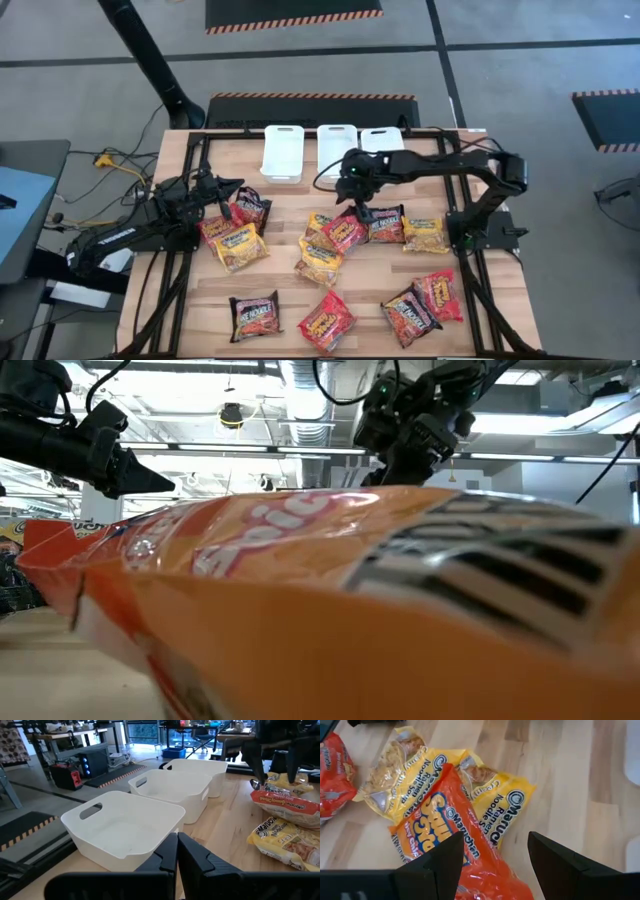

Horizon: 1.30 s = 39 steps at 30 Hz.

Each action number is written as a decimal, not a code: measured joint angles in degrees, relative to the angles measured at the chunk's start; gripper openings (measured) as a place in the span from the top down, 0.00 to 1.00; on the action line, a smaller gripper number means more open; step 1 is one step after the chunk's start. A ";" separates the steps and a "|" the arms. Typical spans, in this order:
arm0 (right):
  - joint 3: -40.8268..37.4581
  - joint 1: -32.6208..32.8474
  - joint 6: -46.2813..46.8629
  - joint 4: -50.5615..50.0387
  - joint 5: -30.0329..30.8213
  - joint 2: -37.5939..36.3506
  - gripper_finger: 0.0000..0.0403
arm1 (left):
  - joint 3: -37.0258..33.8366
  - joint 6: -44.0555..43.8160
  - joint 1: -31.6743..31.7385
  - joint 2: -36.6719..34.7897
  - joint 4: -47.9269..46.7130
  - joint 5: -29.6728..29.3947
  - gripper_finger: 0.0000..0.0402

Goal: Sort Maruchan noodles
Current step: Put the orange noodle pack into the right white bin

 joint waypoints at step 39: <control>0.04 4.96 0.29 0.30 0.31 8.50 0.48 | 0.02 -0.02 0.00 -0.01 0.01 0.02 1.00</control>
